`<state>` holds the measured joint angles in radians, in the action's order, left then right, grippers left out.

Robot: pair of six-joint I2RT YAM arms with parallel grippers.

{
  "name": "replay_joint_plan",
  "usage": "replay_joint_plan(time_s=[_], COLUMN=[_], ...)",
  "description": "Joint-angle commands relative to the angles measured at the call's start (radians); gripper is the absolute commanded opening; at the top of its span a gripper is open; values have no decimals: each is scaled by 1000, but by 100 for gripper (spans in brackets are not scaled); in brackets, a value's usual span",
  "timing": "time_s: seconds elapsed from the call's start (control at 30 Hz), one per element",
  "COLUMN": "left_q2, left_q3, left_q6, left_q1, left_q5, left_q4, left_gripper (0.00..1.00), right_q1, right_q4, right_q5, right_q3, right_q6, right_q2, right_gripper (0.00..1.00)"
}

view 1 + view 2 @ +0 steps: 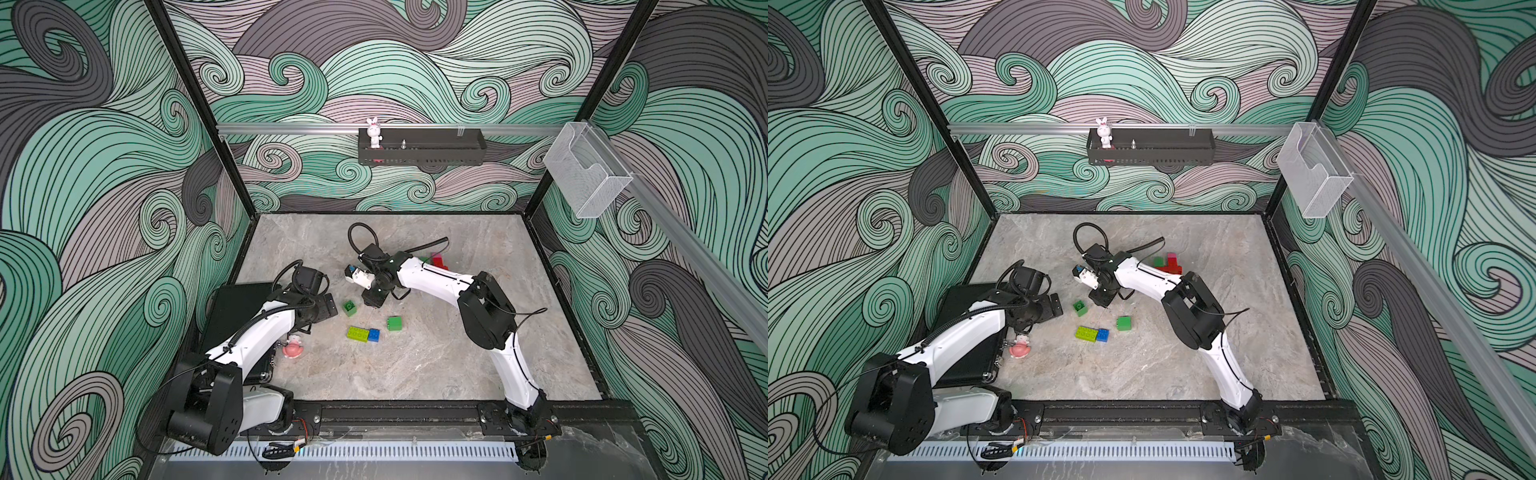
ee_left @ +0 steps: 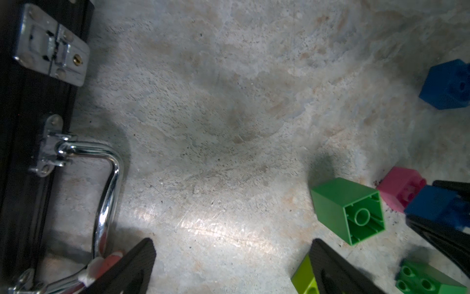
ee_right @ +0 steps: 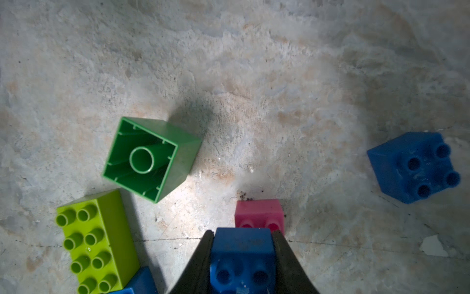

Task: Assemble the number 4 with lego
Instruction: Assemble the lego brick with the lego brick.

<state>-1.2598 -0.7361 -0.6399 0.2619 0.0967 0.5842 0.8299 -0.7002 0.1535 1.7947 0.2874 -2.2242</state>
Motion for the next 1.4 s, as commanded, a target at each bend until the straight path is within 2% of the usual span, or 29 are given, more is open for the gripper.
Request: replay_joint_plan(time_s=[0.0,0.37,0.8,0.9,1.07,1.27,1.37], left_q2=[-7,-7,-11,-10,-10,-10,-19], left_q3=[-30,-24,-18,-15,-13,-6,-6], left_q6=[5,4,4,4,5,5,6], left_q1=[-10,-11,-12,-11,-11,-11,-13], left_q5=[12,12,9,8,6,-10,-26], left_q4=[31,30,28,27,24,7,-1], left_gripper=[99,99,99,99,99,99,99], right_q1=[-5,-18,-17,-18,-19,-7,-6], right_q4=[-32,-78,-113,-118,-190,-58,-53], right_q5=[-12,-8,24,0,-130,-186,-238], right_q3=[31,65,99,91,93,-164,-203], right_q6=[19,62,58,56,-37,-222,-279], right_q2=[-19,-42,-109,-108,-131,-62,-65], right_gripper=[34,34,33,32,28,24,21])
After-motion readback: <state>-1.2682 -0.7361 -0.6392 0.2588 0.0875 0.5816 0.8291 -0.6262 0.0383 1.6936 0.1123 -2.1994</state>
